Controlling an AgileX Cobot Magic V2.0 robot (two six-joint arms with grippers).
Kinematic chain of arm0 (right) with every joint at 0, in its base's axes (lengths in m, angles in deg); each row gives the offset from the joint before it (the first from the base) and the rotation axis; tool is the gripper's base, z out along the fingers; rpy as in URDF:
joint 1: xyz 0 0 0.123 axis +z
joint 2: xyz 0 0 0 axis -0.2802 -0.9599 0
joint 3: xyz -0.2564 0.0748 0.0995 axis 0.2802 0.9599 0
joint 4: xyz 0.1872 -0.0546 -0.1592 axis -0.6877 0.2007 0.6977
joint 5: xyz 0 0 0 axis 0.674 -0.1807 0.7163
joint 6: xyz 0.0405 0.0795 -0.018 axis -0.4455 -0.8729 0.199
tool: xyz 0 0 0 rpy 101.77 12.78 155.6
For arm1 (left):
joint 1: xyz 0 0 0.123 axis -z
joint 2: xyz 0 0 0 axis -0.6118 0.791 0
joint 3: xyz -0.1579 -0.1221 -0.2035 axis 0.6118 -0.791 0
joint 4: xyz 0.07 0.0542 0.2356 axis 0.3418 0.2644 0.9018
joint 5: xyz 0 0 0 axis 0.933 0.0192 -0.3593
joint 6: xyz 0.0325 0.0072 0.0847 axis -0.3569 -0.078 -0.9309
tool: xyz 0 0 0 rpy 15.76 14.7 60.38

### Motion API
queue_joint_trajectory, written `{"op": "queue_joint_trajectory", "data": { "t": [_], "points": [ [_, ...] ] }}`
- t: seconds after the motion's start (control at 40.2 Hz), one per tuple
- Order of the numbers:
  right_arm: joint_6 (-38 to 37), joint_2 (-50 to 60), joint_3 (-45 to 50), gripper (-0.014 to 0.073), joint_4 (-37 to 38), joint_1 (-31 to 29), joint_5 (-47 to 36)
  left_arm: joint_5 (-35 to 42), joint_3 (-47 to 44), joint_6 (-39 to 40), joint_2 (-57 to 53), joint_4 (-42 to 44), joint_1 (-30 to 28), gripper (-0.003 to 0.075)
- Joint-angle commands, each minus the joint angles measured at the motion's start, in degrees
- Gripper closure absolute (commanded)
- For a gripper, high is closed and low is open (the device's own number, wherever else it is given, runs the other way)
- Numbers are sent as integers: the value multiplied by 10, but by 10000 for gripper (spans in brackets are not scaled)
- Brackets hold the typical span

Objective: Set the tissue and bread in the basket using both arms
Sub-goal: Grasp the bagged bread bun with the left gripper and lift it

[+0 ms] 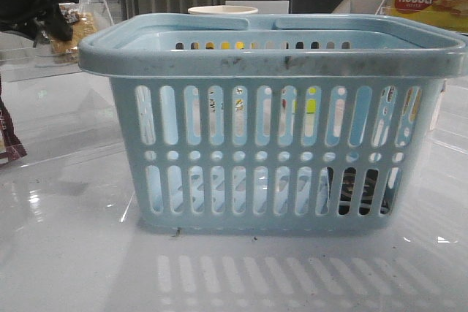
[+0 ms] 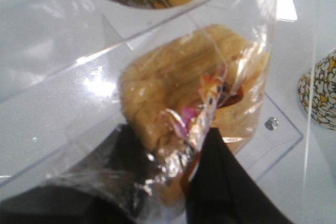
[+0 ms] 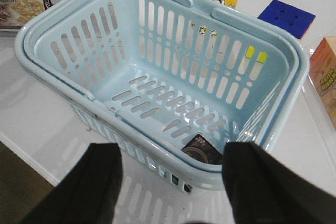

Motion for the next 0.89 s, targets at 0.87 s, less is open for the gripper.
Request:
{"op": "queue_joint_trajectory", "data": {
  "t": [0.87],
  "points": [
    [7,4,-15,73,2,1,-40,-100,-72,-93,-332,-45,145,627]
  ]
}}
